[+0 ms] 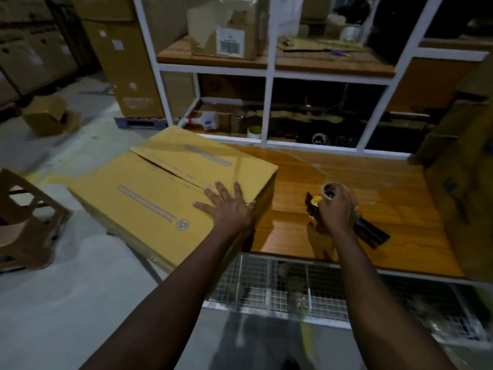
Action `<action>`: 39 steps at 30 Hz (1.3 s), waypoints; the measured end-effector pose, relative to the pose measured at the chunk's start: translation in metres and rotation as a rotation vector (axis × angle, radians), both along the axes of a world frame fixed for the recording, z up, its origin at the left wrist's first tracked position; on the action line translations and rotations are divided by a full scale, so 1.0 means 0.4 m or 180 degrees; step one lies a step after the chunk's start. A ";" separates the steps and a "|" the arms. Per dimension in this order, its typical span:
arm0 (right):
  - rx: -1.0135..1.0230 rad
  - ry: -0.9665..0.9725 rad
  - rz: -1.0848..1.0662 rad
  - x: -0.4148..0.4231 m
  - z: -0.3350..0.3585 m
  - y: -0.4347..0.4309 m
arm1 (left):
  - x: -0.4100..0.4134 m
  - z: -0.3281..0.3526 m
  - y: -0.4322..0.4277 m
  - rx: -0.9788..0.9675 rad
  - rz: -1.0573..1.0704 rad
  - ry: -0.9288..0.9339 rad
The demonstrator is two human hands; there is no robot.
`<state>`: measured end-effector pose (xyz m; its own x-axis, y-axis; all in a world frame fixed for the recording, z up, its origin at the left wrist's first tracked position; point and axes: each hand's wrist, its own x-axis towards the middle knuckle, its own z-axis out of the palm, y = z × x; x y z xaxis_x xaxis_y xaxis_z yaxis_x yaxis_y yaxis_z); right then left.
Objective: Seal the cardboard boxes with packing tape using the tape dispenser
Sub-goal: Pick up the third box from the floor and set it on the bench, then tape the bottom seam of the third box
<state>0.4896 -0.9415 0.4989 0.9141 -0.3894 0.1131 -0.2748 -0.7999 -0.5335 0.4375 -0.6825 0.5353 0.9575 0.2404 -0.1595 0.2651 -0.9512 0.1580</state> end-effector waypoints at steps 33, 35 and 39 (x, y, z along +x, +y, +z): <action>-0.0794 0.0714 -0.0554 0.118 -0.019 -0.295 | 0.253 -0.004 -0.201 -0.0224 0.0104 -0.0122; -0.0834 0.0477 -0.0592 0.126 0.032 -0.275 | 0.259 0.000 -0.156 -0.0215 0.0033 -0.0123; -0.0979 0.0029 -0.0612 0.130 0.130 -0.204 | 0.273 0.003 -0.064 -0.0231 -0.0110 -0.0170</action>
<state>0.5415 -1.0232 0.5510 0.8289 -0.5033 0.2441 -0.4395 -0.8559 -0.2727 0.5465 -0.7079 0.5364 0.9726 0.1967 -0.1237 0.2217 -0.9452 0.2398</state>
